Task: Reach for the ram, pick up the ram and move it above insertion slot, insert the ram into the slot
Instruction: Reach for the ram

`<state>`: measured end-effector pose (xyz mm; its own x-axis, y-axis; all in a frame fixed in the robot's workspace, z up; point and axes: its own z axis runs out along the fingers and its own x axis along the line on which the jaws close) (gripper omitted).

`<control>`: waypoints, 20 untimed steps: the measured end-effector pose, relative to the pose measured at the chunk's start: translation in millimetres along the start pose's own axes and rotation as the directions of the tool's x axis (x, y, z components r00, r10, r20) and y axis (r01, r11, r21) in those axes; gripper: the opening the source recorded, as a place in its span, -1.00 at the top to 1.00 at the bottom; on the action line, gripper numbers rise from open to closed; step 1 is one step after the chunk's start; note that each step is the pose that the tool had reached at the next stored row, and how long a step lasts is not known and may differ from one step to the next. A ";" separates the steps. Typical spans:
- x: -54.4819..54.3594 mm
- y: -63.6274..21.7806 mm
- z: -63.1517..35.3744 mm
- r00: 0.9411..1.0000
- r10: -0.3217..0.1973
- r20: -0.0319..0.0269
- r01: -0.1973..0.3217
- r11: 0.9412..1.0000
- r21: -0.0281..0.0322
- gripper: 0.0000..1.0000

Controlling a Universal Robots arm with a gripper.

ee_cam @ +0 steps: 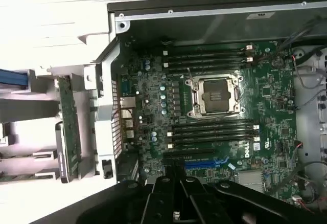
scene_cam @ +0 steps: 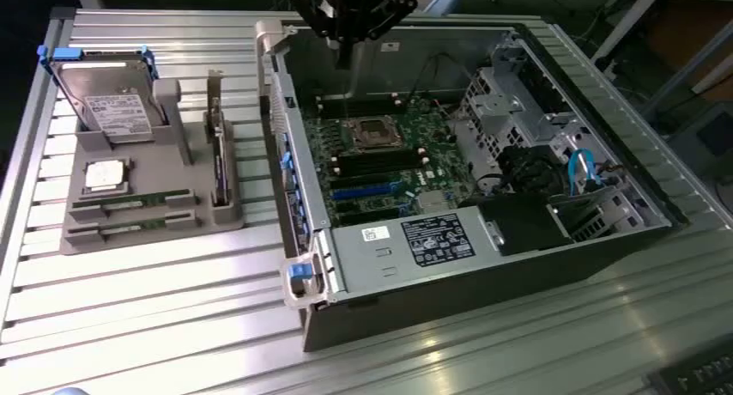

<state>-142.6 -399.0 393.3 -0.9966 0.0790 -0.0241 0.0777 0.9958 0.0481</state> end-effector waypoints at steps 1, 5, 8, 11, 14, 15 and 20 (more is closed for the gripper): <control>9.1 -0.7 -0.2 1.000 0.000 0.000 0.000 1.000 0.000 0.79; 26.6 -2.1 -0.5 1.000 0.000 0.000 0.000 1.000 0.000 0.79; 37.1 -2.9 -0.8 1.000 0.000 0.000 0.000 1.000 0.000 0.79; 52.6 -4.1 -1.1 1.000 0.000 0.000 0.000 1.000 0.000 0.79; 85.1 -6.7 -1.5 1.000 0.000 0.000 0.000 1.000 0.000 0.79; 96.6 -7.6 -1.7 1.000 0.000 0.000 0.000 1.000 0.000 0.79; 139.1 -10.9 -2.1 1.000 0.000 0.000 0.000 1.000 0.000 0.79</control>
<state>-282.1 -399.1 391.5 -0.9966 0.0788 -0.0241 0.0776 0.9958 0.0481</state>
